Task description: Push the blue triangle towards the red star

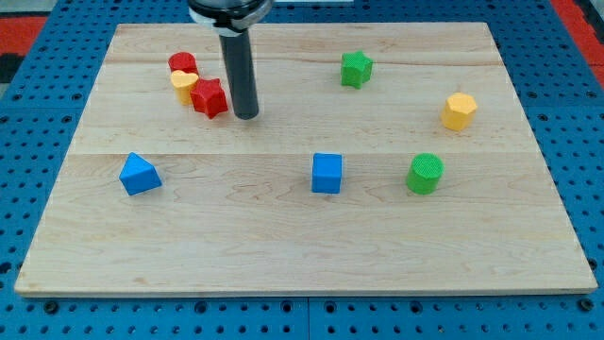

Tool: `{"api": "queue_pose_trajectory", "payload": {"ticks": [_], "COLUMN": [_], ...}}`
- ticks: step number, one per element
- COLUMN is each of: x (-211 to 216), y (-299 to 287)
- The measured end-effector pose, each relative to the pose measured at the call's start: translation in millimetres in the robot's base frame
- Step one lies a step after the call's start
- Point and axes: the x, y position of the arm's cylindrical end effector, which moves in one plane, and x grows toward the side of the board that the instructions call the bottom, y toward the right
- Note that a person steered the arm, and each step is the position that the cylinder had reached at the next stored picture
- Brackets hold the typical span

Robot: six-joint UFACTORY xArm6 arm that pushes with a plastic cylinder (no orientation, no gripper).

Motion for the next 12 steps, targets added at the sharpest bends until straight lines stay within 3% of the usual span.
{"api": "queue_pose_trajectory", "payload": {"ticks": [1, 6, 9, 12], "x": [13, 63, 131, 122], "y": [-4, -176, -182, -155]}}
